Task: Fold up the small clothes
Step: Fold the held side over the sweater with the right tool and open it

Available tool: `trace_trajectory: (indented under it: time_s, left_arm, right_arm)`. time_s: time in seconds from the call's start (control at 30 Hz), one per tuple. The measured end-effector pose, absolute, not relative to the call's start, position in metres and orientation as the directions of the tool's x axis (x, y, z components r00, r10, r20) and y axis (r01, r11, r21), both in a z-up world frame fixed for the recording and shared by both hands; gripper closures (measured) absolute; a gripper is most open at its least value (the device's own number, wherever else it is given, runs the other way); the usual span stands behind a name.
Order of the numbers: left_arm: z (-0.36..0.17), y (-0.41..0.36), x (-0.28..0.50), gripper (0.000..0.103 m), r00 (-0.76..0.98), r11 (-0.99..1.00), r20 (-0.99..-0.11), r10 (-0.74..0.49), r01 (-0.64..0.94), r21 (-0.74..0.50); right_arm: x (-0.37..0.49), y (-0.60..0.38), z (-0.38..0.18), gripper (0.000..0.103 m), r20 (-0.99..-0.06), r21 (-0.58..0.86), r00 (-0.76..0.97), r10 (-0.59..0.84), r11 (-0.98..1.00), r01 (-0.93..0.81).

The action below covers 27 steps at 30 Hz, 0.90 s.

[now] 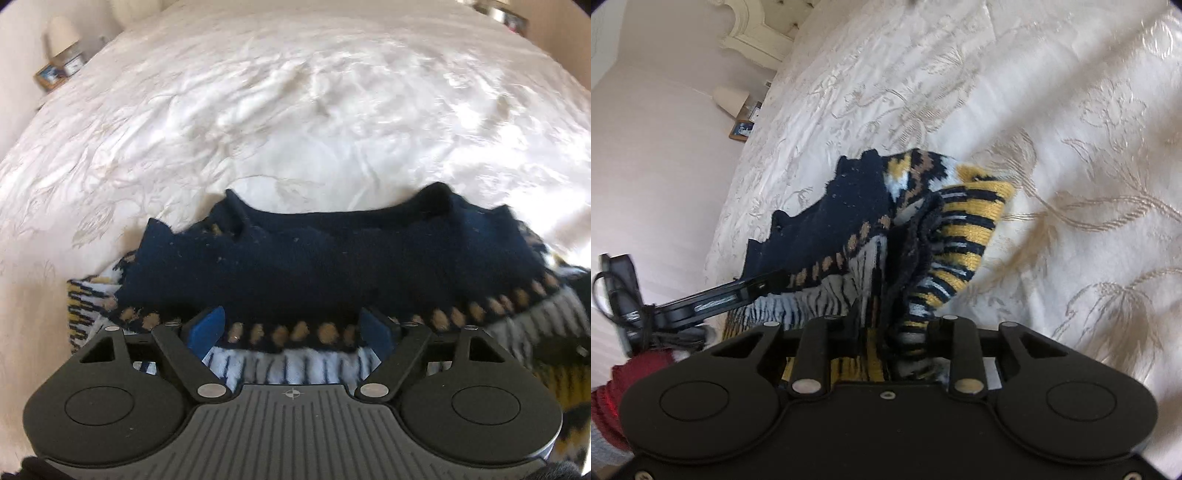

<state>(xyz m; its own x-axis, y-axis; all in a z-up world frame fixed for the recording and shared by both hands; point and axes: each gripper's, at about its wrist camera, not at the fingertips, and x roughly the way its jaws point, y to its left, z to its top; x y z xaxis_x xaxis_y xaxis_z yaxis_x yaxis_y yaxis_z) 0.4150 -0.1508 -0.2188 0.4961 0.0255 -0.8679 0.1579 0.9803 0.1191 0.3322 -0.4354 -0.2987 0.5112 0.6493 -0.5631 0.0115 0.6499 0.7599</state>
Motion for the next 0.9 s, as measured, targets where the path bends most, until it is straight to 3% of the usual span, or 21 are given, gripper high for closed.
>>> trace_trajectory:
  time_s: [0.17,0.27,0.57,0.9]
  left_arm:
    - [-0.244,-0.156,0.438,0.021,0.412,0.971,-0.911,0.026,0.208,0.122]
    - [-0.230,-0.143,0.444,0.026,0.412,0.981,-0.911,-0.021,0.186,0.062]
    - [-0.163,-0.068,0.383,0.029,0.558,0.988,-0.823,-0.109,0.149,-0.029]
    - [-0.167,0.050,0.314,0.029,0.530,0.989,-0.836,-0.145,0.081,-0.121]
  right_arm:
    - [0.333,-0.425,-0.277,0.066,-0.600,0.732,0.509,0.617,0.680,0.038]
    - [0.334,-0.414,-0.260,0.066,-0.638,0.693,0.504,0.583,0.720,0.045]
    - [0.336,-0.359,-0.199,0.068,-0.696,0.611,0.510,0.505,0.790,0.052]
    - [0.371,-0.219,-0.159,0.068,-0.712,0.580,0.472,0.520,0.815,-0.023]
